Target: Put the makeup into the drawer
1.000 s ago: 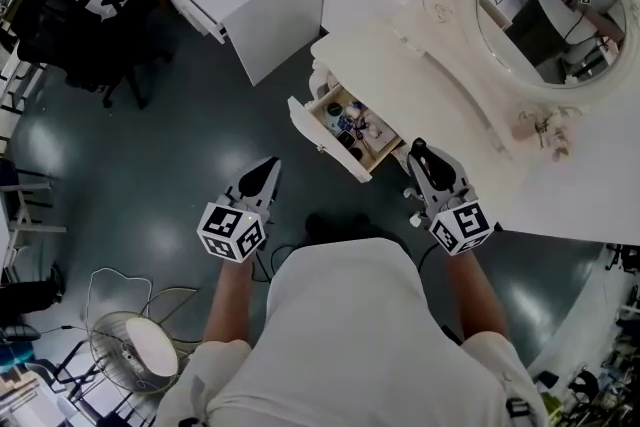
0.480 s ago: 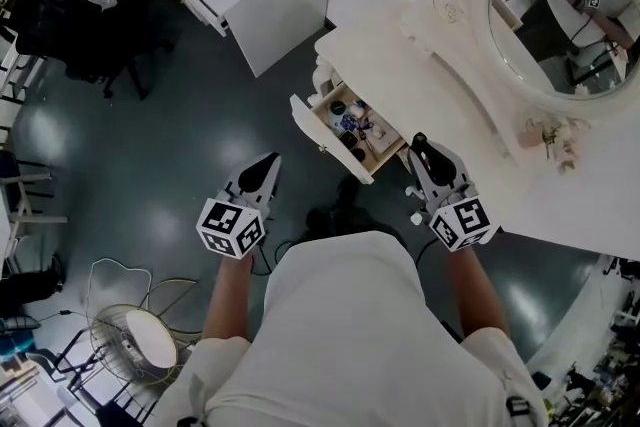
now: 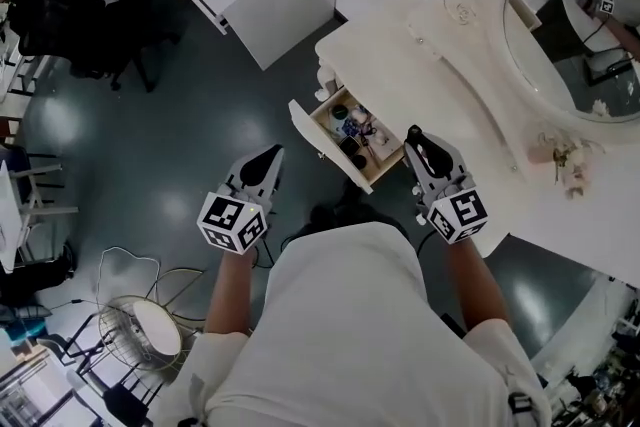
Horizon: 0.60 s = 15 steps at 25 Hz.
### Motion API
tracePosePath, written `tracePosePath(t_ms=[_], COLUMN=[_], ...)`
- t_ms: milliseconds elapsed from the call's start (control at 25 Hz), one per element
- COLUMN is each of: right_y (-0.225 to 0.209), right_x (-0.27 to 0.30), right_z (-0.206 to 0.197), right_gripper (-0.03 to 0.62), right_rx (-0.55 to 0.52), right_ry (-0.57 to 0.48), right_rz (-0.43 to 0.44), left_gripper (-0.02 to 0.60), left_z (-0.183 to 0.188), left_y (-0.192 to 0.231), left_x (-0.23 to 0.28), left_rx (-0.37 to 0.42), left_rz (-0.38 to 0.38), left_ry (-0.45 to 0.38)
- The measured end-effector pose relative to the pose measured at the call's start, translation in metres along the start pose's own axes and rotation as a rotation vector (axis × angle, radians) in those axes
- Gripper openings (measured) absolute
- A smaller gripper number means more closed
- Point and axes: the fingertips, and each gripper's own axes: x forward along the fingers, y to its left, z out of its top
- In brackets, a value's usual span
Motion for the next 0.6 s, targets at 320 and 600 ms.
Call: tracePosePath(t_ms=[320, 600], right_y=[-0.037, -0.054], right_x=[0.025, 0.032], right_z=[-0.018, -0.036], right_gripper=[0.103, 0.103], right_rx=[0.034, 0.070], right_ry=[0.038, 0.079], right_rz=[0.045, 0.053], left_gripper=[0.017, 0.017], left_z=[0.006, 0.001], left_y=[-0.002, -0.005], left_x=[0.044, 0.065], left_rx=[0.007, -0.012], left_rz=[0.013, 0.019], left_ry=[0.027, 0.075])
